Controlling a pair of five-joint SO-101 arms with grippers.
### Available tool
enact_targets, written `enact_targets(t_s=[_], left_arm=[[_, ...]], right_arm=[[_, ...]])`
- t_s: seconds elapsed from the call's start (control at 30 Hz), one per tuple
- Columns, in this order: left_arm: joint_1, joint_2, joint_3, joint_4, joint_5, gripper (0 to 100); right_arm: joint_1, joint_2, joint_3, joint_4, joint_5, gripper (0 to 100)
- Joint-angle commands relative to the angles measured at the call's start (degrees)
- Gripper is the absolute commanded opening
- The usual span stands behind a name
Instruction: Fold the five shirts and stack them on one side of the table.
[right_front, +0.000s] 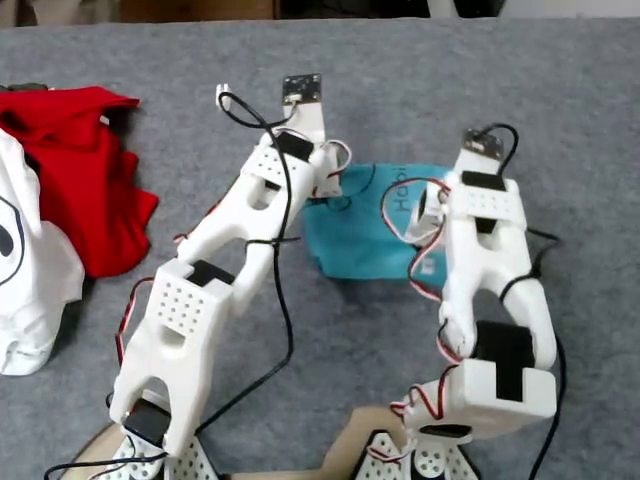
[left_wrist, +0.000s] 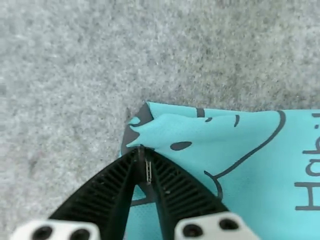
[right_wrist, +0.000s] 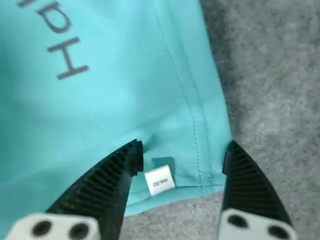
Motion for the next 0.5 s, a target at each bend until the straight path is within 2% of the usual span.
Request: enact_targets(t_s=[0.0,0.23,0.47], left_arm=[[-0.4,-0.4,-2.7,0.3,-0.4,2],[-0.4,-0.4,-2.7,0.3,-0.4,2],[-0.4,-0.4,-2.7,0.3,-0.4,2]], right_arm=[[-2.3,0.3,-2.9,-2.9,-0.7,27.2],[-4.2,0.4,-2.9,-6.1,-3.3,42.7],[-4.0,2.8,-1.8,-7.7,-3.4,38.3]])
